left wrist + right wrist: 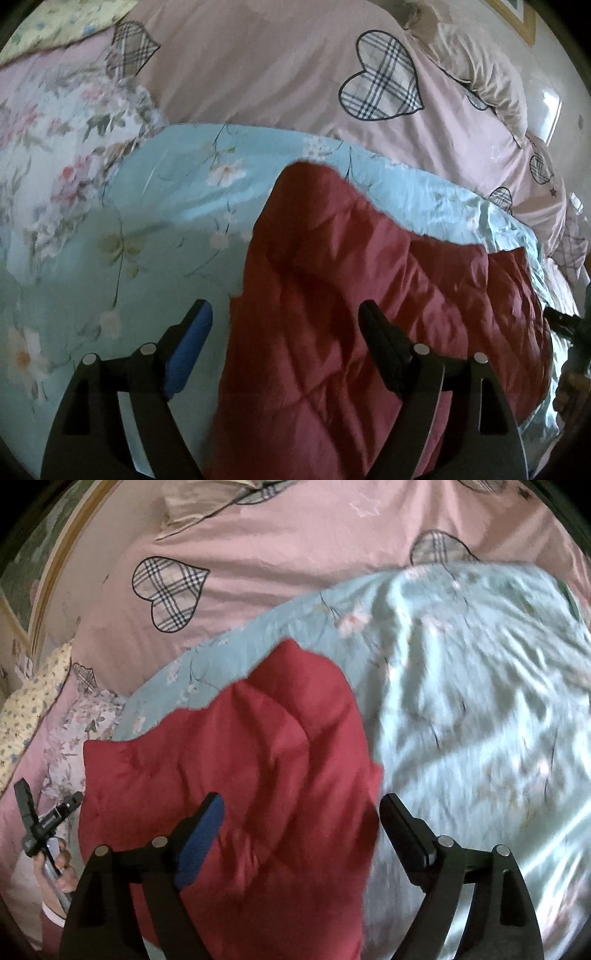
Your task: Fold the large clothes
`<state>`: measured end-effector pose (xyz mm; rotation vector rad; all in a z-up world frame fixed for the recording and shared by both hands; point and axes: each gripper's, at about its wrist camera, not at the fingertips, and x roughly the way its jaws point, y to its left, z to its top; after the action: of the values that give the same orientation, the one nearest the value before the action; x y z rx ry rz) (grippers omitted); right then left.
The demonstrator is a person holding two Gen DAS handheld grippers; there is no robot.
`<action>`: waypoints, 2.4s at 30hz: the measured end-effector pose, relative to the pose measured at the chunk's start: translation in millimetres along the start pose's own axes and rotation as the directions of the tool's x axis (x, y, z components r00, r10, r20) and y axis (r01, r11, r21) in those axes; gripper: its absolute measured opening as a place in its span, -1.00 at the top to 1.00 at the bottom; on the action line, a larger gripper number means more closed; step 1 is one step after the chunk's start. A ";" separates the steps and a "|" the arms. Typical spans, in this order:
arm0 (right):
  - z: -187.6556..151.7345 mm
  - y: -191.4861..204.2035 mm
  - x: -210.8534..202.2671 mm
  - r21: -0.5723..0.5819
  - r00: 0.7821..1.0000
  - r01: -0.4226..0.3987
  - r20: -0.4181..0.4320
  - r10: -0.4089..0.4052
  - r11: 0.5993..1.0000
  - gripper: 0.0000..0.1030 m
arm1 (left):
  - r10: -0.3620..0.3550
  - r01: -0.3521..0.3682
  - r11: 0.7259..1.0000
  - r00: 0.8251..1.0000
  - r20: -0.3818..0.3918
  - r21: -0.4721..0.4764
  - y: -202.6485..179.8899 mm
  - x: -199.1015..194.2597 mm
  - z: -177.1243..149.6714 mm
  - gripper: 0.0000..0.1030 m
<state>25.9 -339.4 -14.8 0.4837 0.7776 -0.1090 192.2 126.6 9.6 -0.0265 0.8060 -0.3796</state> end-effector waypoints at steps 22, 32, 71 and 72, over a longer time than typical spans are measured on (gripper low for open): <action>85.4 30.8 40.5 -0.082 0.978 0.184 0.116 -0.174 0.979 0.81 | 0.091 -0.088 0.994 0.994 -0.053 0.062 -34.8 68.1 64.3 0.77; 99.9 3.0 77.8 0.015 0.965 0.249 0.083 -0.249 0.968 0.99 | 0.126 -0.124 0.992 0.984 -0.124 0.030 -31.5 115.8 81.5 0.78; 62.0 14.4 22.4 0.057 0.984 0.086 0.150 -0.094 0.995 0.90 | -0.080 0.081 0.996 0.996 -0.048 0.038 -58.7 12.8 9.0 0.00; 54.1 22.5 17.6 0.033 0.987 0.073 0.143 -0.077 0.997 0.90 | -0.093 0.095 0.995 0.994 -0.060 0.041 -62.5 11.5 2.5 0.00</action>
<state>79.5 -342.8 14.5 0.4673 0.6534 -0.2226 181.1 64.1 13.7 -0.0126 0.8559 -0.4888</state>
